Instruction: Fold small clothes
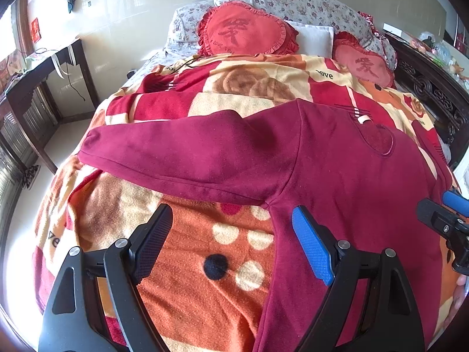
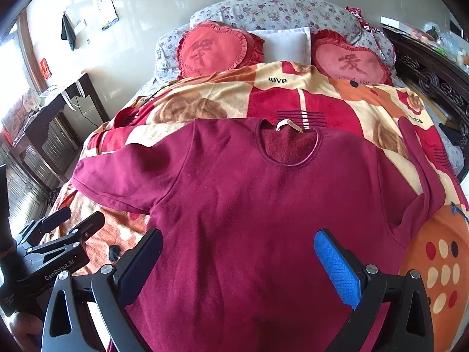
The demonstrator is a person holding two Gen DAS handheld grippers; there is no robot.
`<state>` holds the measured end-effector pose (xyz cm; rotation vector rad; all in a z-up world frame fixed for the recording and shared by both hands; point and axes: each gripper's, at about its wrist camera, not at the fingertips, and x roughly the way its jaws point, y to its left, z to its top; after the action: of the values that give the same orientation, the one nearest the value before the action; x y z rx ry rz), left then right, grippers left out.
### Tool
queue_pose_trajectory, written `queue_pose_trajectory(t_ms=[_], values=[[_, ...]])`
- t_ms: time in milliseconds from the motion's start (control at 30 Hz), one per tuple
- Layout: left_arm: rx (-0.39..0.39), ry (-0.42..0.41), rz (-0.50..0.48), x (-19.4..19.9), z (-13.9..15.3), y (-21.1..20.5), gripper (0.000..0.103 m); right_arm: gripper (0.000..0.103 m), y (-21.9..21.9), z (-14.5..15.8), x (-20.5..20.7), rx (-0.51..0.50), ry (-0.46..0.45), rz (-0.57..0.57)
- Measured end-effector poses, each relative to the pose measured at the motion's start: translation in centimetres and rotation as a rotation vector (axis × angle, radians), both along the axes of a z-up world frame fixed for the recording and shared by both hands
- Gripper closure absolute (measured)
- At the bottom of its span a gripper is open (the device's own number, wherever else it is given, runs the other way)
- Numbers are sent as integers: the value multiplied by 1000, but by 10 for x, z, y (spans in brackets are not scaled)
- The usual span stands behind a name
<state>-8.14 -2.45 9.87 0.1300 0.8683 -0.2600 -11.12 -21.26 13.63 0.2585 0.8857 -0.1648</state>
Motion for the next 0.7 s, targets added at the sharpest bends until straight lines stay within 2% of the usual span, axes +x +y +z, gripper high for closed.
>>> queue_pose_trajectory(t_ms=[700], values=[[-4,16,-7,6,-1,-12,19,0,-15,-14,5,12,19,-43]])
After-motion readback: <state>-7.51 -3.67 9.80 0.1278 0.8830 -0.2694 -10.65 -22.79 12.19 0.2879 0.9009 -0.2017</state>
